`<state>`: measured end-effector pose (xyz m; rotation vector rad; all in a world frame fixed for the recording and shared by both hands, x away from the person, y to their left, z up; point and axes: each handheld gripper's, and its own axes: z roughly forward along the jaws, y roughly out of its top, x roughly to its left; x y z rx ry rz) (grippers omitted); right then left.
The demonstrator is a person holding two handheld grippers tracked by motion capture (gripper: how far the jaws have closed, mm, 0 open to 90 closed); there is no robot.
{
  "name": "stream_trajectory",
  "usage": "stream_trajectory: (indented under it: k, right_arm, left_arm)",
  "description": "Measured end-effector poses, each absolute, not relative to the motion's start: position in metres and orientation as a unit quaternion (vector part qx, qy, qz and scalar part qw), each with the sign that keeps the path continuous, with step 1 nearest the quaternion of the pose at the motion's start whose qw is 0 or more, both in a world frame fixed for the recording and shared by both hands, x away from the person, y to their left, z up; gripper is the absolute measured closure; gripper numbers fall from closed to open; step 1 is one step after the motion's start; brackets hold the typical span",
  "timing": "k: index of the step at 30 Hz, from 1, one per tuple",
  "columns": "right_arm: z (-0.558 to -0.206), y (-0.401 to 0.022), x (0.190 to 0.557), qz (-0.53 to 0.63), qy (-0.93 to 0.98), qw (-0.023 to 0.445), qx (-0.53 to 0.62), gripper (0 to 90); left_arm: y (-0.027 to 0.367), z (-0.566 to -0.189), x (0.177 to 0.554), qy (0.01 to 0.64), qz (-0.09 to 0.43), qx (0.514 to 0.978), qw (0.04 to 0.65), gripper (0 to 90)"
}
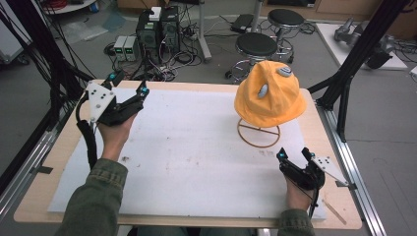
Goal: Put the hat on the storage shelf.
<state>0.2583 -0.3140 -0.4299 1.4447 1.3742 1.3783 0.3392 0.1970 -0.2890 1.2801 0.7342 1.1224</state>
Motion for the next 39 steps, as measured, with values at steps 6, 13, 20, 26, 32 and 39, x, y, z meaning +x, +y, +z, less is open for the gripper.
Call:
stream_trajectory:
  k: [6, 13, 20, 26, 32, 39]
  right_arm:
    - [-0.43, -0.314, 0.257, 0.53, 0.531, 0.357, 0.556, 11.1]
    - [-0.429, -0.314, 0.256, 0.528, 0.531, 0.363, 0.555, 11.2]
    - [-0.429, -0.313, 0.255, 0.525, 0.533, 0.366, 0.554, 11.2]
    - [-0.428, -0.312, 0.254, 0.521, 0.536, 0.373, 0.55, 11.1]
    - [-0.428, -0.311, 0.253, 0.517, 0.538, 0.378, 0.548, 11.2]
    - [-0.428, -0.31, 0.252, 0.513, 0.54, 0.383, 0.547, 11.2]
  left_arm:
    - [0.23, -0.308, 0.328, 0.351, 0.495, 0.542, 0.581, 32.0]
    - [0.262, -0.336, 0.316, 0.386, 0.501, 0.534, 0.561, 31.5]
    - [0.286, -0.368, 0.304, 0.423, 0.5, 0.525, 0.544, 30.7]
    - [0.296, -0.385, 0.297, 0.439, 0.499, 0.516, 0.54, 30.6]
    - [0.305, -0.402, 0.291, 0.459, 0.491, 0.512, 0.534, 30.5]
    - [0.314, -0.413, 0.283, 0.477, 0.485, 0.506, 0.53, 30.4]
